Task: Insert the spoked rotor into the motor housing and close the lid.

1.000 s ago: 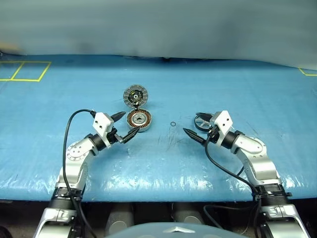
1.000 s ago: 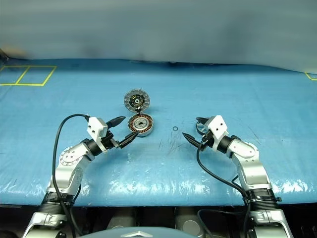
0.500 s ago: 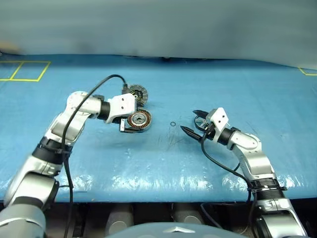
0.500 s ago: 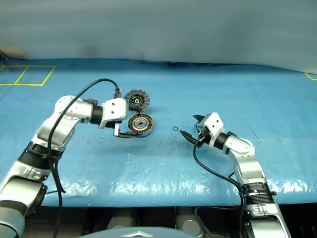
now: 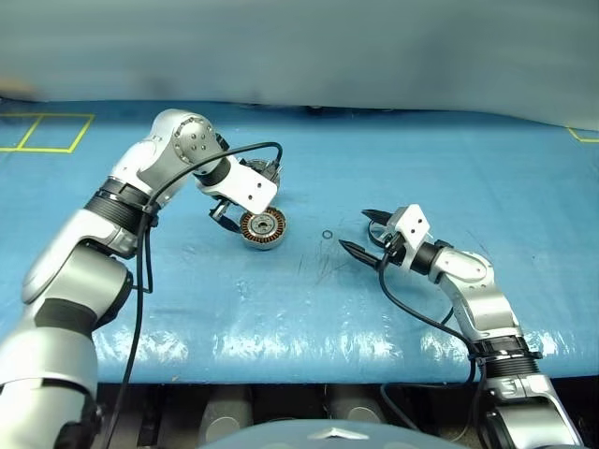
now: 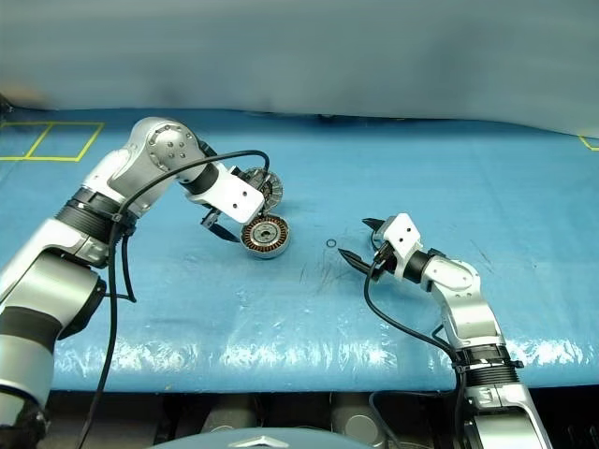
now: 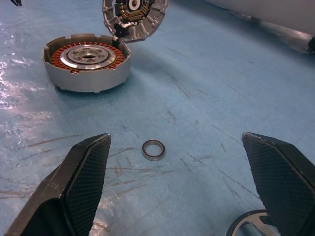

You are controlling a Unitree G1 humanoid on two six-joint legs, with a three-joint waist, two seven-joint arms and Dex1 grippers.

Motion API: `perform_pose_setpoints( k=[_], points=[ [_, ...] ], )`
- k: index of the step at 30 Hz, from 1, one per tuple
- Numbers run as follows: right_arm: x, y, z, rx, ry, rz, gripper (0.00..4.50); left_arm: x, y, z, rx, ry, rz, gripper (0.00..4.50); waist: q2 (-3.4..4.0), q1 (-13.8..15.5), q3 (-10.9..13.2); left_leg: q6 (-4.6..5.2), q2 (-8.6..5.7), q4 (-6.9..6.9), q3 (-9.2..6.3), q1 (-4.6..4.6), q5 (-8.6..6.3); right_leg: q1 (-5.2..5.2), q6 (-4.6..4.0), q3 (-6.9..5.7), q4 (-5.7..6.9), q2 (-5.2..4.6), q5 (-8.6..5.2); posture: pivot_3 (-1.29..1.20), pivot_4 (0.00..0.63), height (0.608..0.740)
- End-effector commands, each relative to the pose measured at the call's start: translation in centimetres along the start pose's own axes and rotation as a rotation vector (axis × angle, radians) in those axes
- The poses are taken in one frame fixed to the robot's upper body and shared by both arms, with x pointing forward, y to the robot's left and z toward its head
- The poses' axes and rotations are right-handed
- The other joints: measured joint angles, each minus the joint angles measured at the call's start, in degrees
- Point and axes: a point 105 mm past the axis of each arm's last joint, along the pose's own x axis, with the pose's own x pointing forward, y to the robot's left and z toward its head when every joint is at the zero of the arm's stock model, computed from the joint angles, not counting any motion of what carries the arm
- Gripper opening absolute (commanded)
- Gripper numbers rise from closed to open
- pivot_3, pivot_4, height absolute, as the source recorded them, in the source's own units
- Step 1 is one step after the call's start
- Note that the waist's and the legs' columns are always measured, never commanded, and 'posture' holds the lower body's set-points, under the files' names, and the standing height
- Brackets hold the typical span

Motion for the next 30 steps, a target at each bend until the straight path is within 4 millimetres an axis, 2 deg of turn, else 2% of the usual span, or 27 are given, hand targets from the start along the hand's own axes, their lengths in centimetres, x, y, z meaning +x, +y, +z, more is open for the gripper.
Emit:
perform_pose_setpoints(
  k=[1,7,15,30],
  points=[
    [-0.5,-0.2,1.1,-0.028,-0.060,-0.045,4.46,-0.4,0.8,0.1,0.023,-0.034,0.005,4.50,0.00,0.07,0.00,0.01,0.00,0.01,-0.01,-0.03,-0.01,-0.02,-0.02,-0.01,0.01,0.00,0.01,0.00,0.150,0.740],
    [-0.6,0.7,0.5,0.012,-0.085,-0.089,4.46,0.3,0.9,-0.1,0.014,-0.072,-0.014,4.50,-0.02,0.04,0.01,0.12,-0.02,0.18,-0.06,-0.28,-0.07,-0.14,-0.06,-0.05,0.01,-0.02,0.05,0.00,0.150,0.740],
    [-0.4,1.7,-0.2,0.044,-0.109,-0.135,4.46,0.5,0.3,-0.8,0.023,-0.038,-0.082,4.50,-0.01,0.02,0.03,0.14,-0.02,0.27,-0.09,-0.28,-0.08,-0.12,0.03,-0.07,0.10,0.00,0.01,0.00,0.150,0.740],
    [-0.8,1.3,0.1,0.024,-0.099,-0.141,4.46,3.7,-1.8,-0.9,-0.021,-0.080,-0.143,4.50,-0.01,0.01,0.03,0.14,-0.03,0.47,-0.12,-0.28,-0.08,-0.09,0.02,-0.07,0.26,0.00,0.04,0.00,0.150,0.740]
  ],
)
